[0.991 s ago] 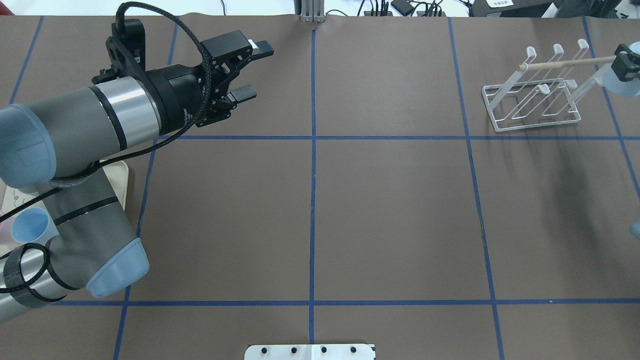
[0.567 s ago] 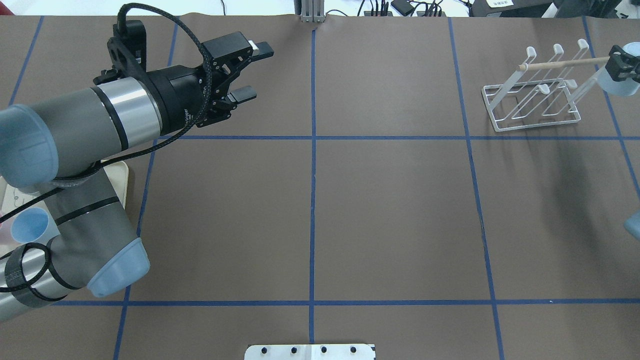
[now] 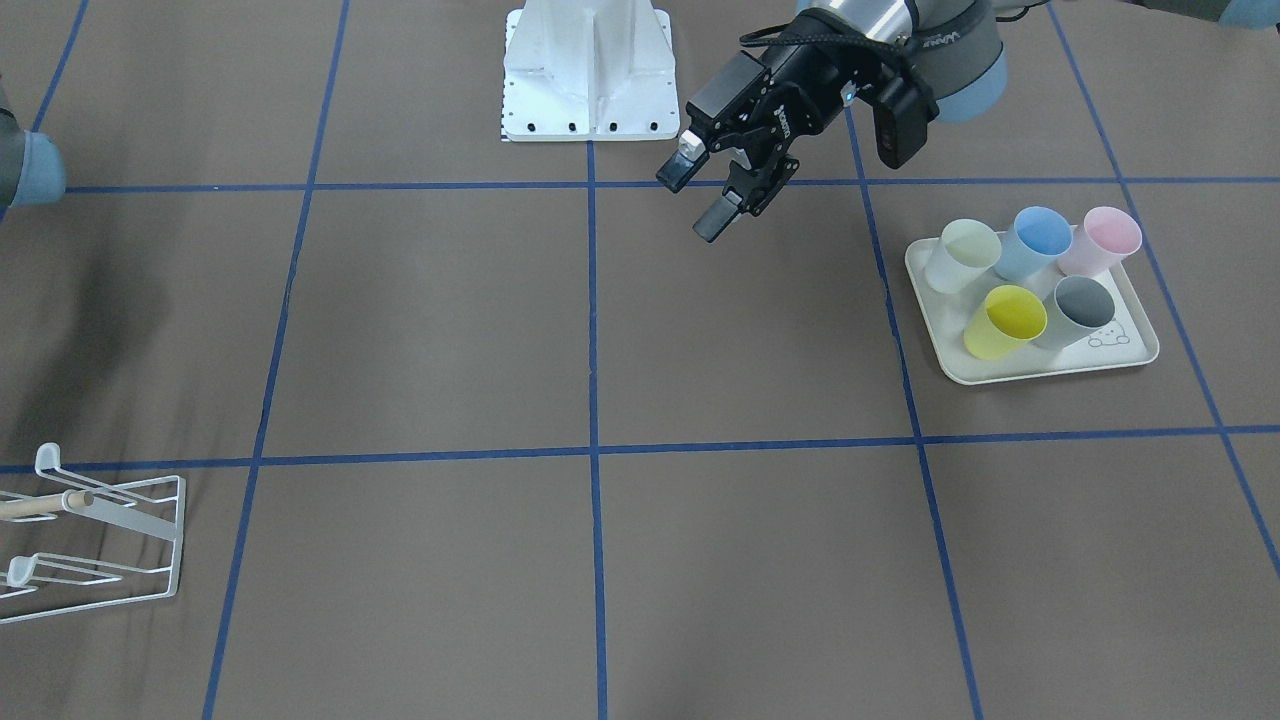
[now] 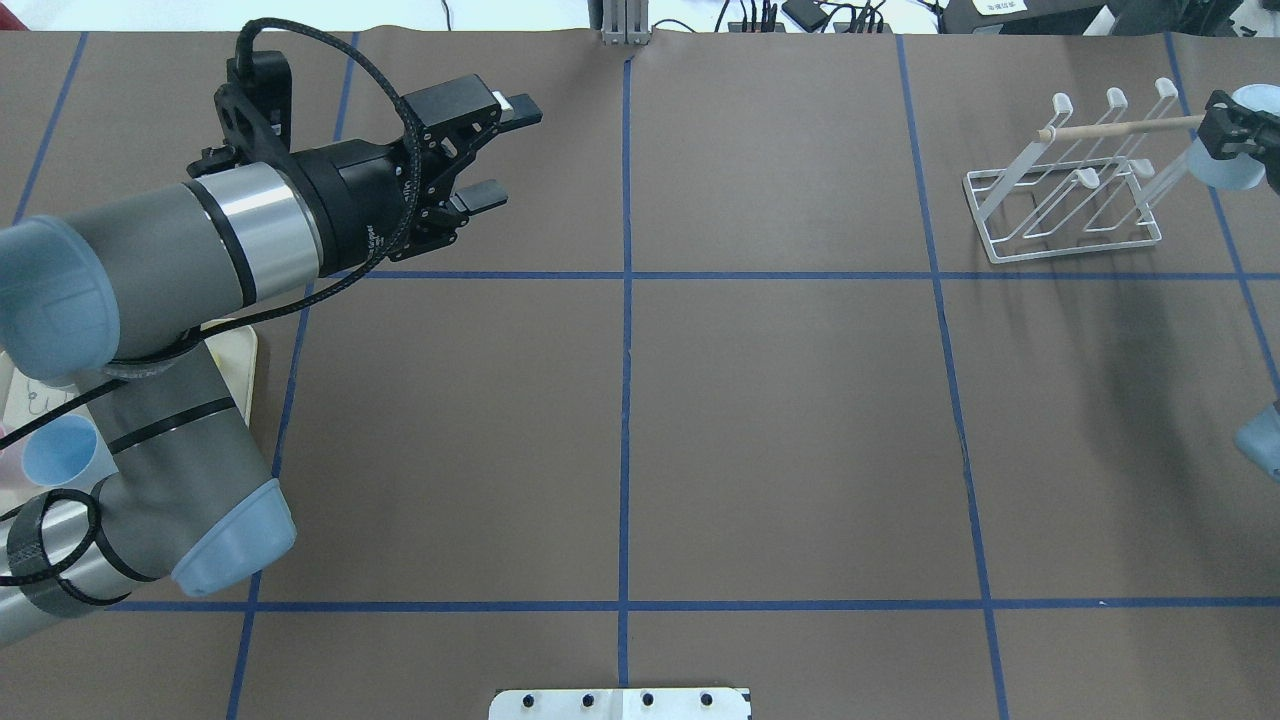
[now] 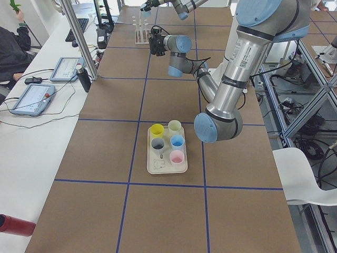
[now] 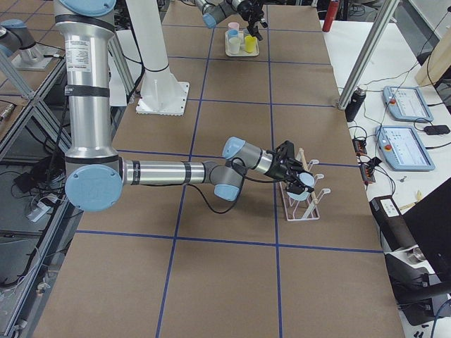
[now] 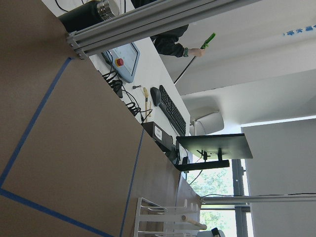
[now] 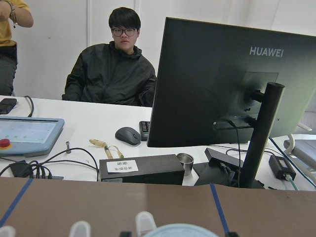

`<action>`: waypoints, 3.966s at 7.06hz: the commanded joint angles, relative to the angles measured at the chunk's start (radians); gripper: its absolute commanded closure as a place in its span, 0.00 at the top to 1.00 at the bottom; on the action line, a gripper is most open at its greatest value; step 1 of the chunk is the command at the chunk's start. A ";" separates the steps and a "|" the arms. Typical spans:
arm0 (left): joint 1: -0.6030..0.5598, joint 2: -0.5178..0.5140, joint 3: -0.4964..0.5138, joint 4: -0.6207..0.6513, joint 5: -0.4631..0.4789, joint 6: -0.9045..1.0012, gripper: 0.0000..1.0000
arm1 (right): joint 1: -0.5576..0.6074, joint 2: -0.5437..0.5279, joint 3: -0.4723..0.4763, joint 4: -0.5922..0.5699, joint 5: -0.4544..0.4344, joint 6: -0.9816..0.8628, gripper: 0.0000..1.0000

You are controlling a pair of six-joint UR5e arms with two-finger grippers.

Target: Transfer IKEA cup to right arm and place on rack

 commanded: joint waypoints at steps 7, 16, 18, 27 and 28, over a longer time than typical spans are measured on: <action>0.003 0.001 0.001 0.000 0.000 0.000 1.00 | -0.014 -0.005 -0.021 0.003 0.001 0.008 1.00; -0.200 0.378 -0.175 0.021 -0.303 0.410 1.00 | -0.002 -0.034 0.416 -0.312 0.261 0.183 1.00; -0.358 0.545 -0.171 0.023 -0.539 0.706 1.00 | -0.005 0.033 0.466 -0.390 0.408 0.344 1.00; -0.468 0.615 -0.035 0.529 -0.635 1.627 1.00 | -0.080 0.258 0.530 -0.542 0.604 0.629 1.00; -0.468 0.583 0.016 0.528 -0.635 1.637 1.00 | -0.089 0.265 0.530 -0.540 0.604 0.629 1.00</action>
